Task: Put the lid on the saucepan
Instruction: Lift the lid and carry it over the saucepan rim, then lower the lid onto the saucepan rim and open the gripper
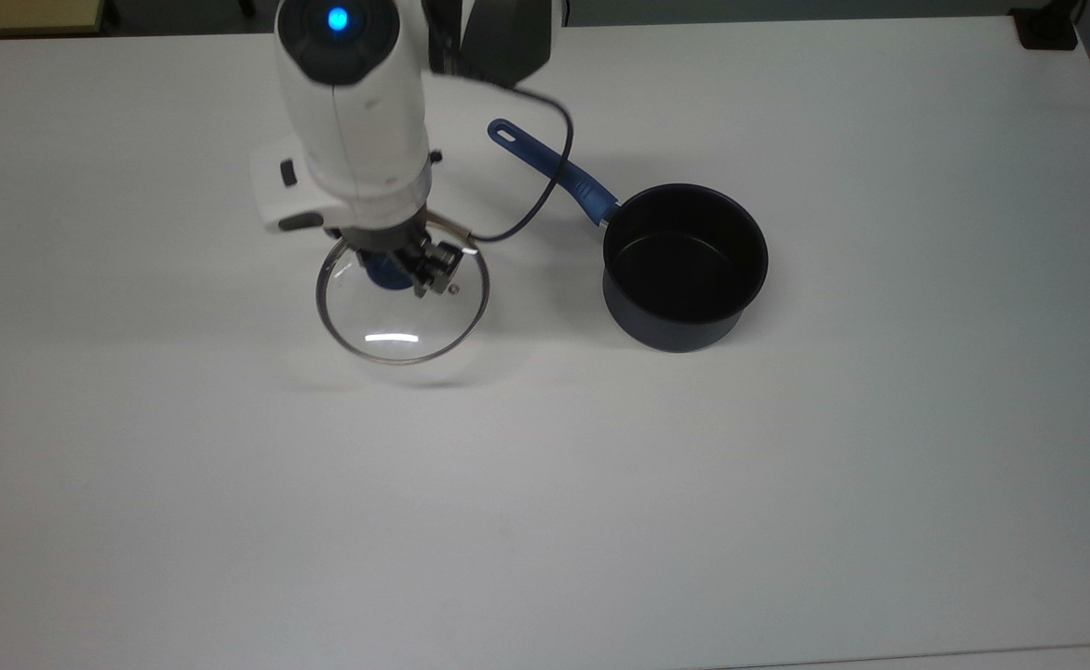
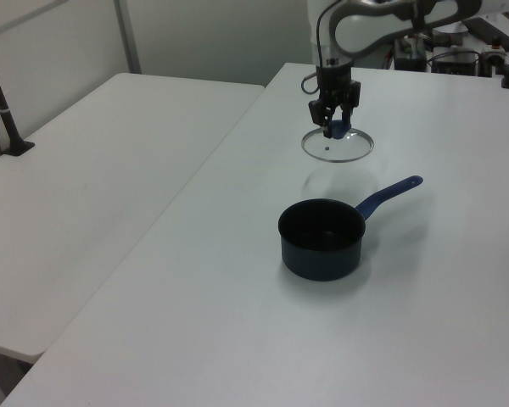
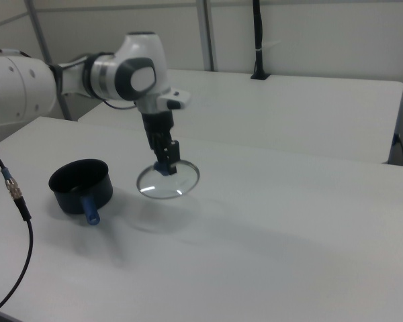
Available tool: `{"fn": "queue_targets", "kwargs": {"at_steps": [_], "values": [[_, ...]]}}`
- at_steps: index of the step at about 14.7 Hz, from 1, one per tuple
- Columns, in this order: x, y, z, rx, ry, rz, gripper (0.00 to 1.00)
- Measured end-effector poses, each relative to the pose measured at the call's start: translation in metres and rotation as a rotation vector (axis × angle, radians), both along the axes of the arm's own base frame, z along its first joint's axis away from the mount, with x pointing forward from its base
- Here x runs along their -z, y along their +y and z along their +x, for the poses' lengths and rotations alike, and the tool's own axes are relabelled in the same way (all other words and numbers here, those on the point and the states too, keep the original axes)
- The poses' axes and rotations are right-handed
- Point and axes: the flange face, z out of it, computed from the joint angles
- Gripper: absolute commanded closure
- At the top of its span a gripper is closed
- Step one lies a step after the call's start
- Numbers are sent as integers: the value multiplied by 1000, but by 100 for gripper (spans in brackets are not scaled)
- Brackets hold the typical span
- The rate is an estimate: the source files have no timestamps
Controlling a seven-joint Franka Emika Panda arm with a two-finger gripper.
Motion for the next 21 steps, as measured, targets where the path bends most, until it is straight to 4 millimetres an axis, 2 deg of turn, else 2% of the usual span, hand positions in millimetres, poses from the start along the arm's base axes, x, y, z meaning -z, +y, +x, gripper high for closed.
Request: {"fn": "queue_targets", "kwargs": {"at_steps": [3, 8, 11, 12, 17, 21], "values": [[-12, 38, -2, -45, -11, 23, 51], [-19, 139, -15, -129, 0, 22, 51], [-23, 193, -27, -162, -7, 20, 51], [-23, 217, -34, -172, -8, 18, 51], [-22, 260, -49, -218, -8, 17, 50], [-12, 294, -62, -273, 4, 2, 50]]}}
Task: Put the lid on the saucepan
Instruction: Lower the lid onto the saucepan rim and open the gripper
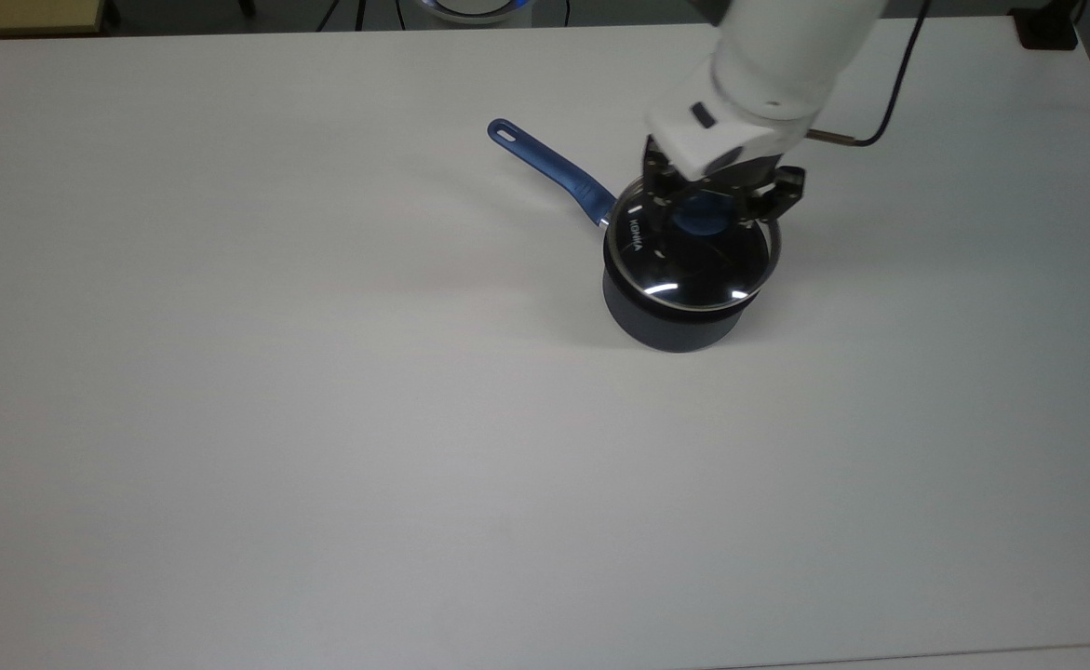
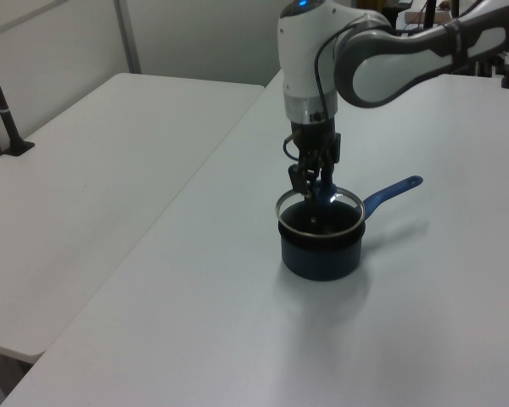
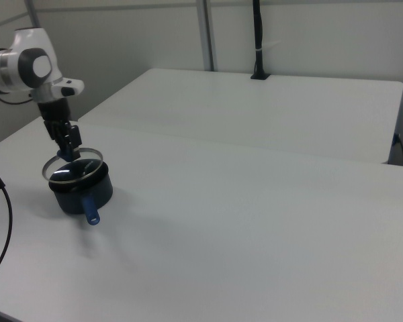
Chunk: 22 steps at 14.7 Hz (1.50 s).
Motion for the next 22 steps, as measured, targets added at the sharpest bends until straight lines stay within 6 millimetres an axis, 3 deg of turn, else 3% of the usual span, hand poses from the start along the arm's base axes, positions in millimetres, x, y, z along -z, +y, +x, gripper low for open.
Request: {"fn": "queue_targets", "kwargs": {"at_steps": [4, 8, 15, 16, 19, 20, 22], "values": [[13, 14, -4, -21, 12, -18, 50], [26, 10, -1, -14, 21, -46, 50], [32, 1, 5, 6, 22, -62, 49], [32, 0, 6, 7, 22, -62, 46], [33, 0, 6, 7, 22, -63, 23], [33, 0, 6, 7, 22, -63, 0], [33, 0, 6, 8, 22, -63, 0]]}}
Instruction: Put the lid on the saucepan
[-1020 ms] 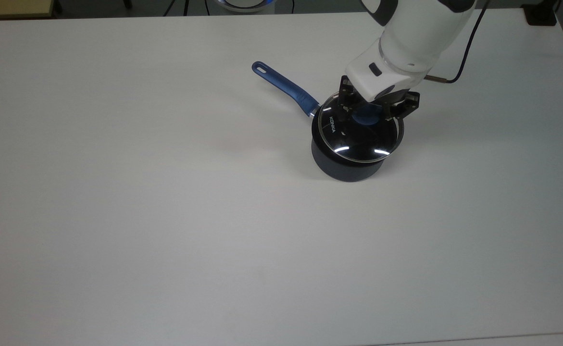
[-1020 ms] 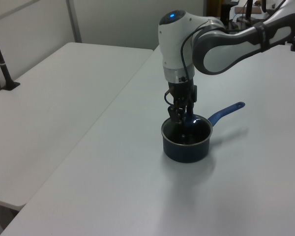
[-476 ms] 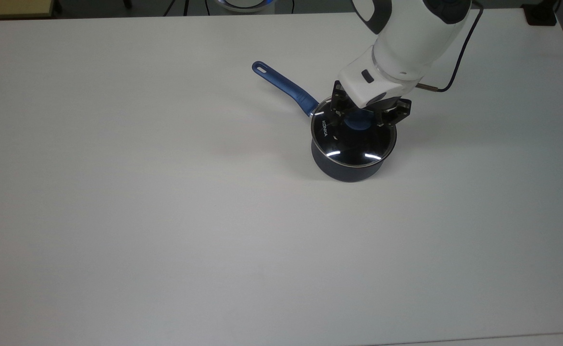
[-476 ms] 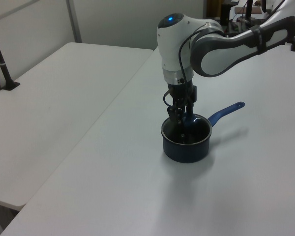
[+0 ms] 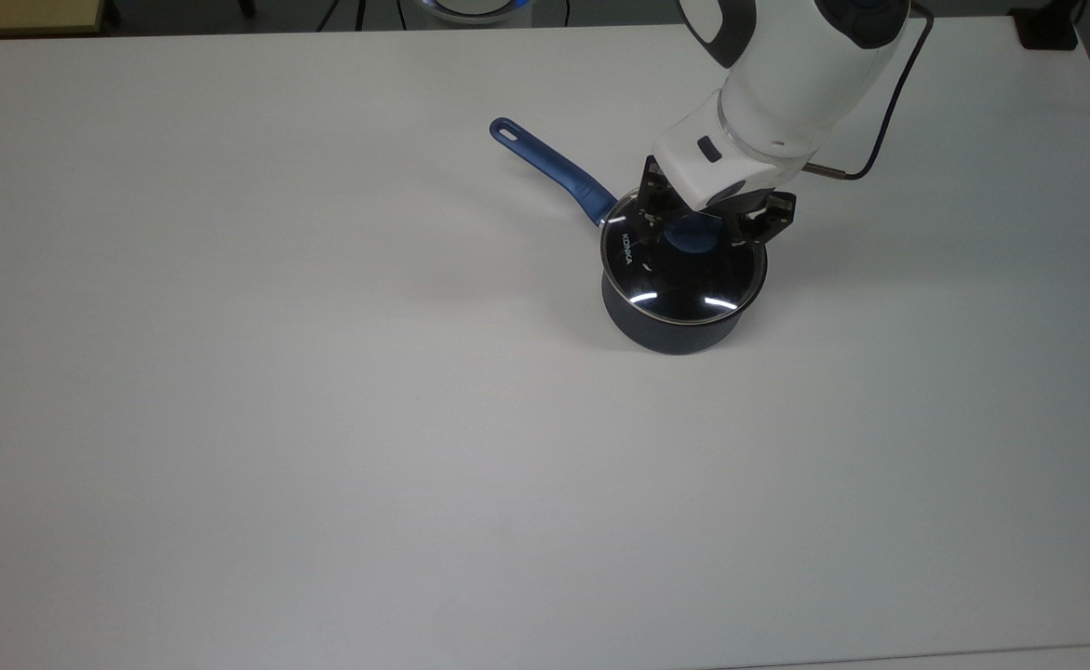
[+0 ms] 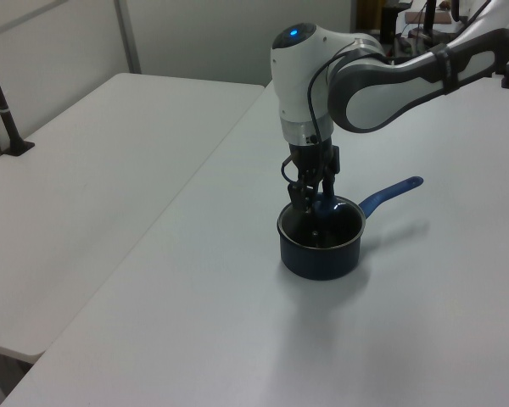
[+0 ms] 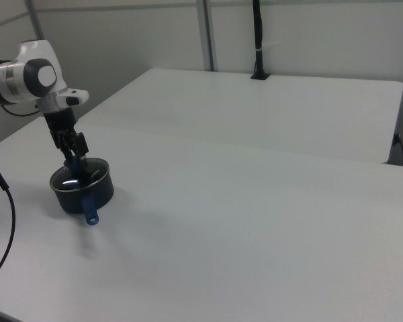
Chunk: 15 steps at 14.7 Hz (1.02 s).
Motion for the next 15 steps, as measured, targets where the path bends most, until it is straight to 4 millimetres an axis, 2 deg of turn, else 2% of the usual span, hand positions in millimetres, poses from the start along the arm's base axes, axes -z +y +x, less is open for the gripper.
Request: {"fn": "queue_targets", "kwargs": {"at_steps": [5, 8, 9, 12, 15], "values": [[-2, 0, 1, 4, -4, 1, 0], [-22, -11, 5, 20, -36, 12, 0], [-40, -24, 9, 39, -60, 26, 0], [-77, -59, 11, 67, -84, 46, 0], [-102, -106, 7, 27, -30, 45, 0]]}}
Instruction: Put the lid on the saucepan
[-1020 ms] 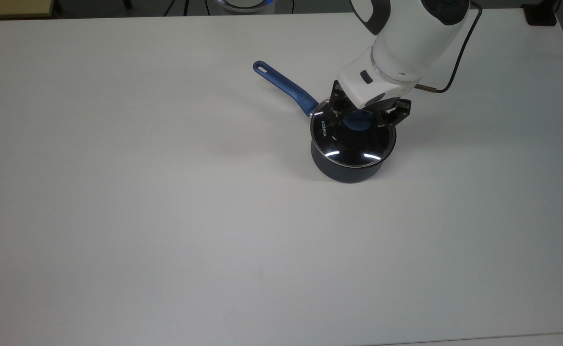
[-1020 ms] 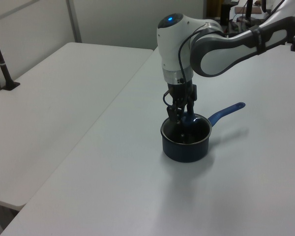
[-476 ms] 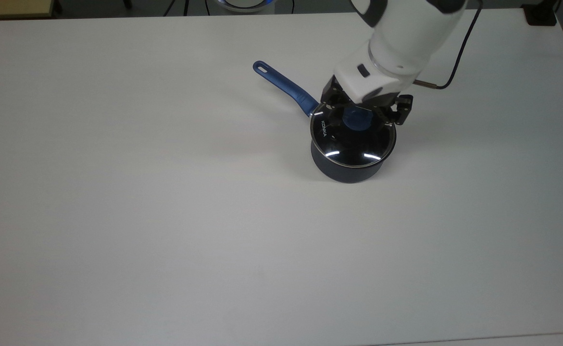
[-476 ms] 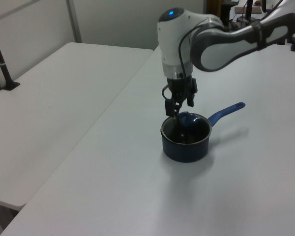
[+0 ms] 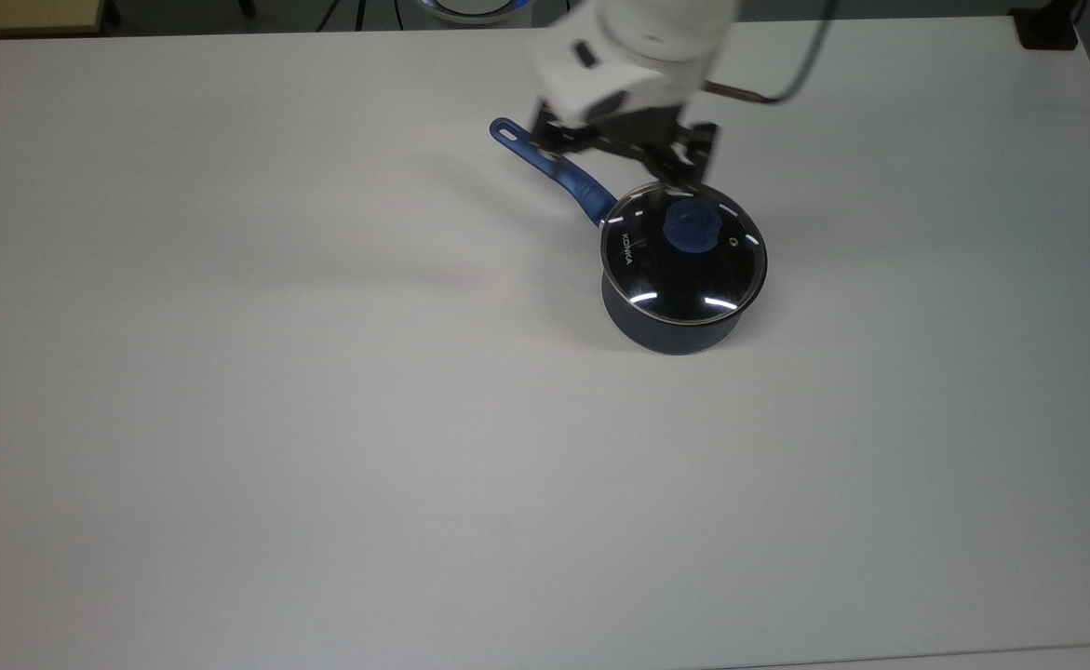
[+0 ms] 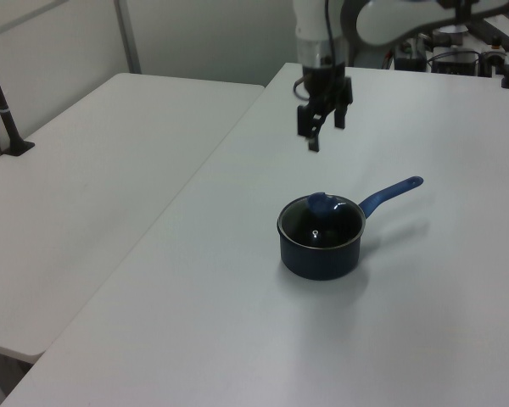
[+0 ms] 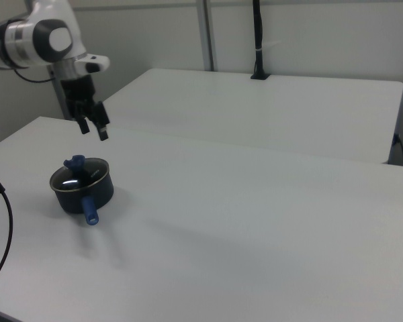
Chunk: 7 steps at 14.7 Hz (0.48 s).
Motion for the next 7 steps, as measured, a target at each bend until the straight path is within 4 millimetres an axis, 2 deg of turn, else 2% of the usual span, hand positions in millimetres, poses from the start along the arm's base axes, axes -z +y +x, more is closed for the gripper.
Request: {"fn": "queue_targets", "kwargs": {"at_steps": [4, 6, 7], "values": [[-15, -71, 0, -62, 58, 10, 0], [-29, -118, -3, -74, 50, 26, 0], [-35, -133, -7, -78, 46, 33, 0]]}}
